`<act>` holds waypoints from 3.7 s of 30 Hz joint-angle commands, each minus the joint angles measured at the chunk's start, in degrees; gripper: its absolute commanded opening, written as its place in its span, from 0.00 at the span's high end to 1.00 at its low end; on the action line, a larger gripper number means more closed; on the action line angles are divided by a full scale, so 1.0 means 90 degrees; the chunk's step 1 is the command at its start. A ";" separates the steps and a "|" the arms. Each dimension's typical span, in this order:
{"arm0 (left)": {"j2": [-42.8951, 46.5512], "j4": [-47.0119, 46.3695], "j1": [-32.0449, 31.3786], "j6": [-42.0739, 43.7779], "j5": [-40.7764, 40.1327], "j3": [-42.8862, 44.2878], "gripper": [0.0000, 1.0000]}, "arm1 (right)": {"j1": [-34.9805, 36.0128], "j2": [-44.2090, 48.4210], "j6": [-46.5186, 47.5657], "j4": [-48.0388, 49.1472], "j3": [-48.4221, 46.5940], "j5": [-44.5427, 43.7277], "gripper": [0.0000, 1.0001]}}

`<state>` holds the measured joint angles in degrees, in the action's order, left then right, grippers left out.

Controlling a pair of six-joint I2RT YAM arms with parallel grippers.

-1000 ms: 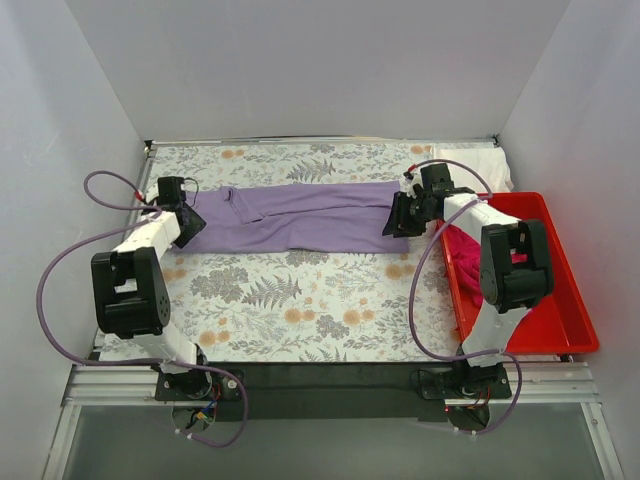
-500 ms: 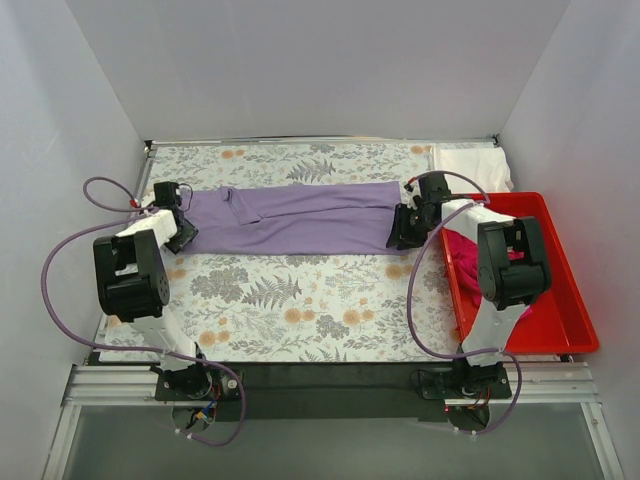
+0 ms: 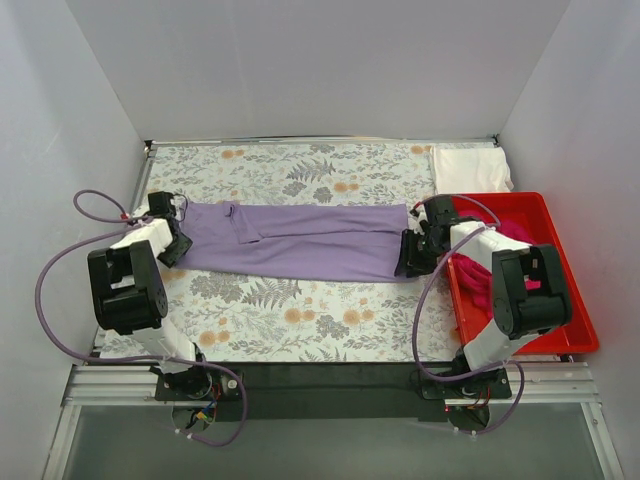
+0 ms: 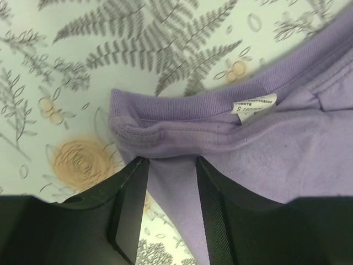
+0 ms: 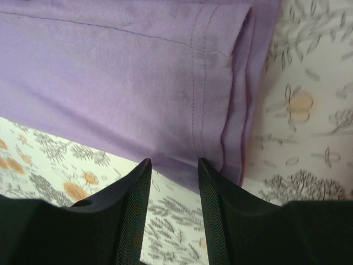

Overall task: Fold and stack the t-shirts
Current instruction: Fold the tshirt

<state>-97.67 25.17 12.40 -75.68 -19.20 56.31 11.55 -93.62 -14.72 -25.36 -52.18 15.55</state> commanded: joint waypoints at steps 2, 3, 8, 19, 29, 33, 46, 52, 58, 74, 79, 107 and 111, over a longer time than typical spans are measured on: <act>0.0461 0.0640 0.0145 -0.0048 -0.0484 -0.0125 0.59 | -0.0024 0.0216 0.0288 -0.1185 0.0349 -0.0615 0.59; 0.0519 0.0689 0.0145 -0.0039 -0.0464 0.0040 0.57 | -0.0024 0.0401 0.0298 -0.1215 0.0233 -0.0595 0.59; 0.0928 0.0865 0.0126 -0.0106 0.0130 0.0529 0.48 | -0.0024 0.0929 0.0376 -0.1312 -0.0343 -0.0507 0.59; 0.1282 0.0808 -0.1250 -0.1190 0.2045 0.0823 0.41 | -0.0024 0.1389 0.0386 -0.0972 -0.0569 -0.0146 0.49; 0.0336 0.0250 -0.2198 -0.1591 0.1919 0.0823 0.56 | -0.0014 0.1379 0.0493 -0.0844 -0.0354 0.0206 0.49; 0.0110 0.0221 -0.2228 -0.1513 0.1724 0.0833 0.57 | -0.0004 0.1418 0.0522 -0.0844 -0.0218 0.0215 0.49; -0.0388 0.0250 -0.2432 -0.1259 0.1499 0.0852 0.57 | -0.0004 0.1389 0.0552 -0.0814 -0.0052 0.0294 0.49; -0.0281 0.0299 -0.2511 -0.1240 0.1362 0.0930 0.71 | -0.0014 0.1409 0.0571 -0.0785 -0.0012 0.0274 0.50; -0.0251 0.0377 -0.2569 -0.1152 0.1342 0.1203 0.90 | -0.0014 0.1399 0.0571 -0.0776 -0.0022 0.0264 0.49; -0.0885 0.0455 -0.3087 -0.0576 0.1255 0.2072 0.99 | -0.0014 0.1369 0.0591 -0.0756 0.0066 0.0313 0.50; -0.1179 0.0524 -0.3301 -0.0361 0.1245 0.2365 0.98 | -0.0004 0.1340 0.0600 -0.0756 0.0095 0.0342 0.50; -0.1520 0.0494 -0.3049 -0.0156 0.0620 0.3574 0.52 | -0.0004 0.1321 0.0718 -0.0648 0.0300 0.0547 0.50; -0.2028 0.0680 -0.2795 -0.0175 0.0338 0.4210 0.55 | -0.0004 0.1330 0.0757 -0.0639 0.0349 0.0577 0.50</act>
<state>-114.85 31.11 -14.28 -76.62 -12.21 89.62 11.64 -82.15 -8.82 -32.01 -49.56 19.59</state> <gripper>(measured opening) 0.461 0.494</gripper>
